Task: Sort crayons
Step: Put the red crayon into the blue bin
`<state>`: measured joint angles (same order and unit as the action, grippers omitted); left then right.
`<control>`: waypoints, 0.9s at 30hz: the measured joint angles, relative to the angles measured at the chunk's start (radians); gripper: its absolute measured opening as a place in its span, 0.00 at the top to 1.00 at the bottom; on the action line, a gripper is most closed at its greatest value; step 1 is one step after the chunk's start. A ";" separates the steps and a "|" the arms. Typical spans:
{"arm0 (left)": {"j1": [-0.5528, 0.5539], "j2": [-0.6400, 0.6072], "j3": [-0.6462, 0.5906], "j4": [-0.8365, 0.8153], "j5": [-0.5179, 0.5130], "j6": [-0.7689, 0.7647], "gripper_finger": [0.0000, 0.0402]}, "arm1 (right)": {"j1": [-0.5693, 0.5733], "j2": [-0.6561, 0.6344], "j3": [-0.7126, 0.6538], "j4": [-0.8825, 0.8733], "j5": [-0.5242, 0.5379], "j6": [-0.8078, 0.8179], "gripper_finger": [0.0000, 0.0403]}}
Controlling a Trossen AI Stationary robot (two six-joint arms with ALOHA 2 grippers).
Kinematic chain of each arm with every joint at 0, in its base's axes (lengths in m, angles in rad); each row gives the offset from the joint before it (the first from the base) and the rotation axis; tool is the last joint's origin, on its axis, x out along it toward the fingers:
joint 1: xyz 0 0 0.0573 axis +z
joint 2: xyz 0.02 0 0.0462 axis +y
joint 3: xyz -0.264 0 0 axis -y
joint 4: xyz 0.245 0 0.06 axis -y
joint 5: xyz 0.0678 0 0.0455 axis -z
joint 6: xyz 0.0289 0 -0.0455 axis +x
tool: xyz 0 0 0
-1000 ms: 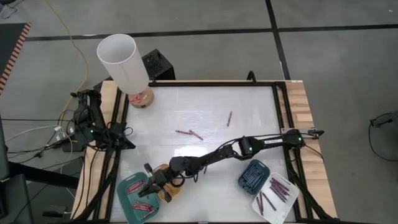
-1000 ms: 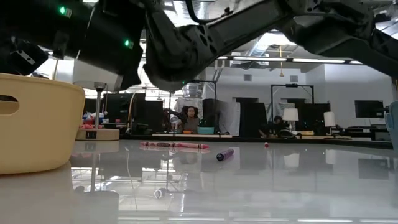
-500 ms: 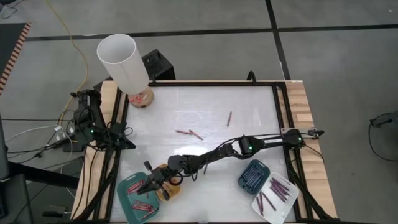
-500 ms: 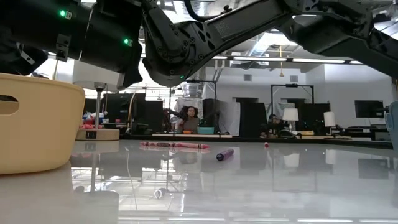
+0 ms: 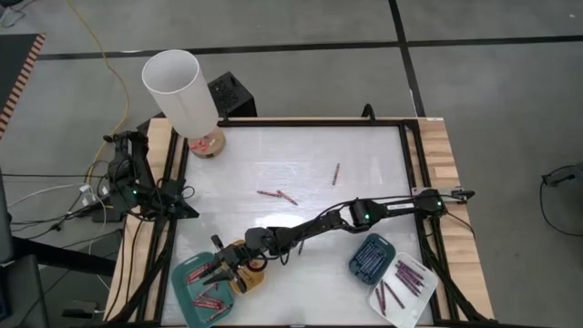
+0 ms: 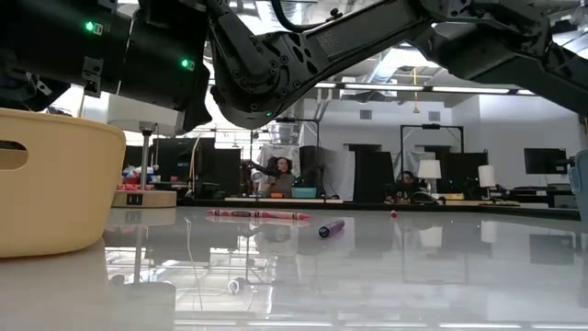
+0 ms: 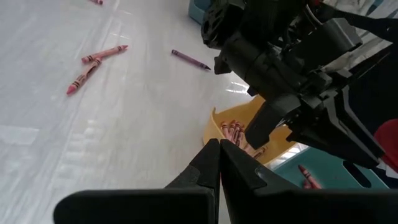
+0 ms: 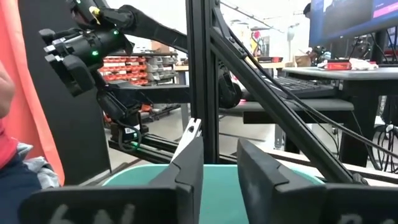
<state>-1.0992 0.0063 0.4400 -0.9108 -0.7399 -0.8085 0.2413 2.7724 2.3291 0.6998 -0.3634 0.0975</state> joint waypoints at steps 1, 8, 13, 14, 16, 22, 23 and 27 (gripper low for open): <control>0.000 0.000 0.000 0.000 0.000 0.000 1.00 | 0.000 0.000 0.000 0.000 0.000 -0.001 0.75; 0.000 0.000 0.000 0.000 0.000 0.000 1.00 | -0.029 -0.091 -0.001 -0.184 -0.001 -0.100 0.73; 0.000 0.000 0.000 0.000 0.000 0.000 1.00 | -0.062 -0.273 0.001 -0.613 0.026 -0.257 0.73; 0.000 0.000 0.000 0.000 0.000 0.000 1.00 | -0.067 -0.310 0.001 -0.725 0.050 -0.306 0.73; 0.000 0.000 0.000 0.000 0.001 0.000 1.00 | -0.076 -0.384 0.000 -0.967 0.131 -0.409 0.73; 0.000 0.000 0.000 0.000 0.000 0.000 1.00 | -0.102 -0.578 0.001 -1.503 0.548 -0.482 0.73; 0.000 0.000 0.000 0.000 0.000 0.000 1.00 | -0.108 -0.599 0.001 -1.582 0.606 -0.461 0.73; 0.000 0.000 0.000 0.000 0.000 0.000 1.00 | -0.150 -0.655 -0.001 -1.916 0.736 -0.289 0.73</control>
<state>-1.0988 0.0063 0.4400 -0.9108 -0.7401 -0.8085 0.0917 2.1174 2.3284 -1.2161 0.3729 -0.1911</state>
